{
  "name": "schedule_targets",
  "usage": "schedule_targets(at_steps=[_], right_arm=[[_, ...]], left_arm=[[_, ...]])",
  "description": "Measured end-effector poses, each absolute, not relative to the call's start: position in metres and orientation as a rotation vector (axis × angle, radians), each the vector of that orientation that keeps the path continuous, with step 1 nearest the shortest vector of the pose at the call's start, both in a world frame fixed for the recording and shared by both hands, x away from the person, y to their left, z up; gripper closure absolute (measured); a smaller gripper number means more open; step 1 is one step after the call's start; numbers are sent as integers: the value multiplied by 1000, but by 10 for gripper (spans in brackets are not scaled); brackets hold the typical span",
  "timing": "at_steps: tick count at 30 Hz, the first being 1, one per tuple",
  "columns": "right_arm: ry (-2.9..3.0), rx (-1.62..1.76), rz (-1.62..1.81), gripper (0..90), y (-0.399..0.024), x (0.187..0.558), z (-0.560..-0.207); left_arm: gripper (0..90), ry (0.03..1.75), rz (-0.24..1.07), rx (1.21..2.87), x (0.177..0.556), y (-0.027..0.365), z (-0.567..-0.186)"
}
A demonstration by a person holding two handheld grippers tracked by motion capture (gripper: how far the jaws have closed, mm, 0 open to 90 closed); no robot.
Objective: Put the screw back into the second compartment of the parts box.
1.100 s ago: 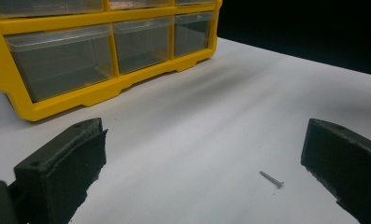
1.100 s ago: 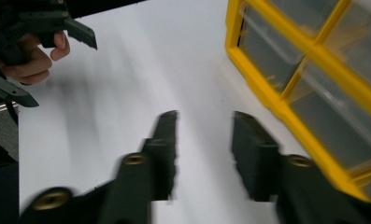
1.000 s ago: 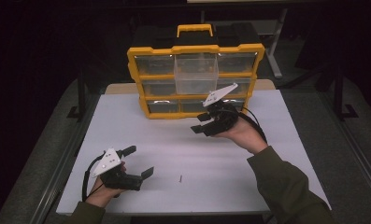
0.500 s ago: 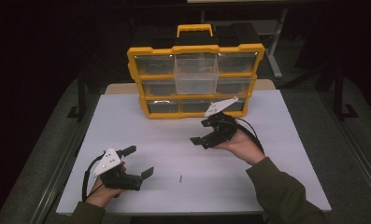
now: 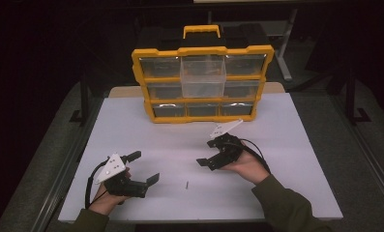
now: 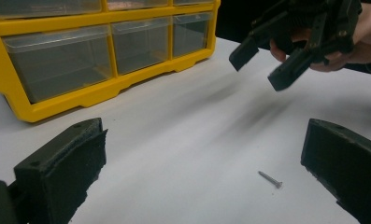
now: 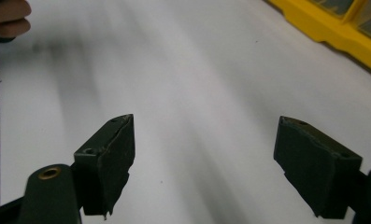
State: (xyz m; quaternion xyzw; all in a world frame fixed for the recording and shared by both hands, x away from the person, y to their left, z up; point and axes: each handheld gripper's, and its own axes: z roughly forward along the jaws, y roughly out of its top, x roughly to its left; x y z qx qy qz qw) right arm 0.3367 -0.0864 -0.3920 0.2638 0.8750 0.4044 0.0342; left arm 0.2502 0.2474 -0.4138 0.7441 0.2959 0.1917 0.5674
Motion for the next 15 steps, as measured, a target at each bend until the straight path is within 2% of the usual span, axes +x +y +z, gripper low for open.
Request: schedule_targets(at_steps=[15], right_arm=[[2756, 749, 1222, 228, -67, 319, -415]], left_arm=[[0, 697, 449, 1748, 250, 248, -414]])
